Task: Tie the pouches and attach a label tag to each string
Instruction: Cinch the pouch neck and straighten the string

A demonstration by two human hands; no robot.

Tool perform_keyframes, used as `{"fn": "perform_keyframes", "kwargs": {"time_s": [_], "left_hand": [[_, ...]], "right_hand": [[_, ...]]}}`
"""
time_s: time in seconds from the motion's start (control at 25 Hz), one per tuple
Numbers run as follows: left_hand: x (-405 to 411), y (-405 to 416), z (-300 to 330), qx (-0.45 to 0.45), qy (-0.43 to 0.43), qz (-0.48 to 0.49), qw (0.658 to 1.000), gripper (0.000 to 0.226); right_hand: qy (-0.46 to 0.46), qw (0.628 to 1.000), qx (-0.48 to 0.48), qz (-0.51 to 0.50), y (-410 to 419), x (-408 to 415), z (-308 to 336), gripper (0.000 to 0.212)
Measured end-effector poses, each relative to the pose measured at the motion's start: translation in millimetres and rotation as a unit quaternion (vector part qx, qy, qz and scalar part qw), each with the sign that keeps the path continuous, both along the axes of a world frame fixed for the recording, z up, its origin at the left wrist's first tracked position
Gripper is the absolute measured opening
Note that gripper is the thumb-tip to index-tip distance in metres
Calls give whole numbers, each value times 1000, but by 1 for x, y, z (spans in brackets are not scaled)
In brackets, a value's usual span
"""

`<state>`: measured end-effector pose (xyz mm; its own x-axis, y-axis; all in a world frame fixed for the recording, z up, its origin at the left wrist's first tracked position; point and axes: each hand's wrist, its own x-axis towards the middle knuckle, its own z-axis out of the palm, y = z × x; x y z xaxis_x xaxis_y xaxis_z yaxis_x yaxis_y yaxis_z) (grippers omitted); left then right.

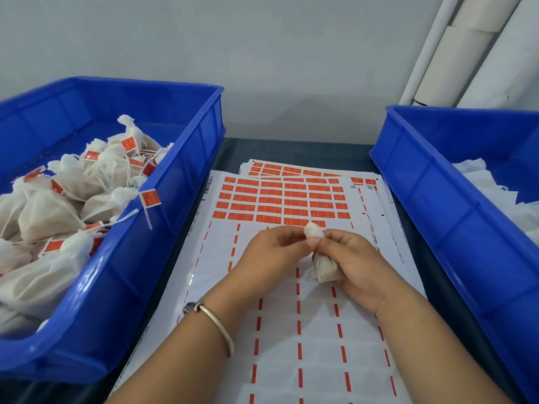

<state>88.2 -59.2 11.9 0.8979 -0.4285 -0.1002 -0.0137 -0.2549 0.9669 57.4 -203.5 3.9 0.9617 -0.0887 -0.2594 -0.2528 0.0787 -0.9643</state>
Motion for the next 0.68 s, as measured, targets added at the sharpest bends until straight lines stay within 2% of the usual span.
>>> {"fn": "perform_keyframes", "kwargs": {"time_s": [0.16, 0.36, 0.44, 0.56, 0.68], "left_hand": [[5, 2, 0, 65, -27, -3, 998, 8], [5, 1, 0, 90, -45, 37, 994, 14], [6, 1, -1, 136, -100, 63, 984, 6], [7, 3, -5, 216, -245, 89, 941, 13], [8, 6, -7, 241, -315, 122, 910, 16]], "right_hand": [[14, 1000, 17, -10, -3, 2, -2, 10], [10, 1000, 9, -16, -3, 3, -3, 17], [2, 1000, 11, -23, -2, 3, -3, 14], [-2, 1000, 6, -24, 0, 3, -2, 9], [-1, 1000, 1, -22, 1, 4, -3, 12]]}}
